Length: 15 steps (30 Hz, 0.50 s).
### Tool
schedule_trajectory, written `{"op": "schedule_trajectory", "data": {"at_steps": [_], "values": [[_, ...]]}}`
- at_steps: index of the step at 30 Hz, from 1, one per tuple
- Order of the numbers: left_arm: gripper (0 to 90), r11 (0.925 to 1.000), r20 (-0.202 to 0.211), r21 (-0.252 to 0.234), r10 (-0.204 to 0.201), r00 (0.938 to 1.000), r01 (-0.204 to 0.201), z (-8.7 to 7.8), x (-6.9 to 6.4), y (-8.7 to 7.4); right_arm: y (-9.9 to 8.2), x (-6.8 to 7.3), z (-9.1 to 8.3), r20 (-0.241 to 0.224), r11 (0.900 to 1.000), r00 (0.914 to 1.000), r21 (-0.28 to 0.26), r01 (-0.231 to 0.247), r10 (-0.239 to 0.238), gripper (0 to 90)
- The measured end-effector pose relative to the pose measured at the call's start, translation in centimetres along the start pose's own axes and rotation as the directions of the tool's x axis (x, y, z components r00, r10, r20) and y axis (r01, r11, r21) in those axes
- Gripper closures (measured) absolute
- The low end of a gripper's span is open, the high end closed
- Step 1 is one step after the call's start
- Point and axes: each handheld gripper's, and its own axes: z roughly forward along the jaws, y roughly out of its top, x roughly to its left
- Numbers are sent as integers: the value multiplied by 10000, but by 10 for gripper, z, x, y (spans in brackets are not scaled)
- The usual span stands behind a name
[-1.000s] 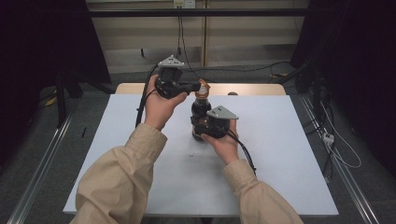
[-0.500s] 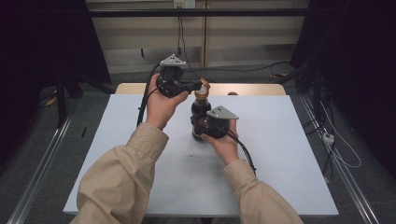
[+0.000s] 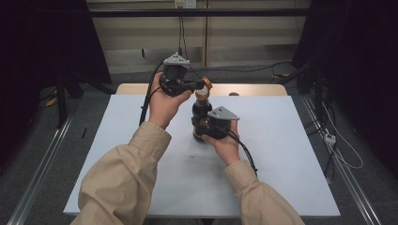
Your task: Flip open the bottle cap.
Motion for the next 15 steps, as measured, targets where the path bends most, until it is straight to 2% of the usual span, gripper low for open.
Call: {"op": "schedule_trajectory", "data": {"at_steps": [8, 15], "values": [[900, 10000, -86, -8, 3, 10000, -3, 0, 0, 0, -1, 0, 0, 4, 10000, 10000, -31, -4, 4, 304], [900, 10000, 118, -54, 13, 9999, -12, -7, 0, -5, -1, -1, 0, 6, 9999, 9999, -58, -110, 110, 300]]}}
